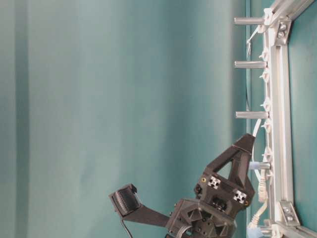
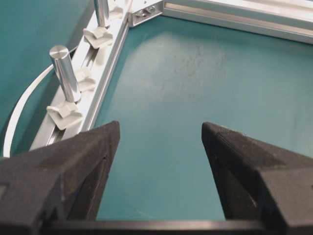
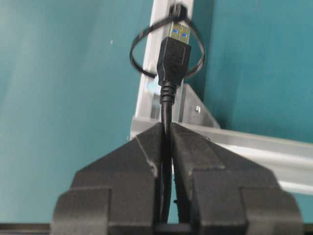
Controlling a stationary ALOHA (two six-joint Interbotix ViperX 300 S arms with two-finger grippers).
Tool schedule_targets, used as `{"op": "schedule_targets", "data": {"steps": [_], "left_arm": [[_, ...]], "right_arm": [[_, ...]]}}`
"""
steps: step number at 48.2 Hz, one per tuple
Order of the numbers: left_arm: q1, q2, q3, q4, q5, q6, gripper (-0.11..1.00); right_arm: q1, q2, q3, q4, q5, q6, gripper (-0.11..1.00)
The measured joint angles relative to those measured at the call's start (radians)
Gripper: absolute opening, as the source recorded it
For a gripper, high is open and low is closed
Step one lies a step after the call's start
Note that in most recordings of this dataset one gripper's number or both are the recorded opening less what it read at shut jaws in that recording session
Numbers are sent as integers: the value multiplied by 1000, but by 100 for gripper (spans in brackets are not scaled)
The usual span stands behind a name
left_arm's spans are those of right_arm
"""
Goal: Insert the wire through the string loop located on the right side.
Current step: 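Push the USB plug leftward through the zip-tie loop with the right gripper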
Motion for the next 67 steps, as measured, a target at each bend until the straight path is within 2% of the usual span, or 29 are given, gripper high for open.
{"op": "schedule_targets", "data": {"steps": [25, 67], "left_arm": [[2, 0, 0, 0, 0, 0, 73], [-2, 0, 0, 0, 0, 2, 73]], "right_arm": [[0, 149, -89, 0, -40, 0, 6], [-2, 172, -104, 0, -61, 0, 6]]}}
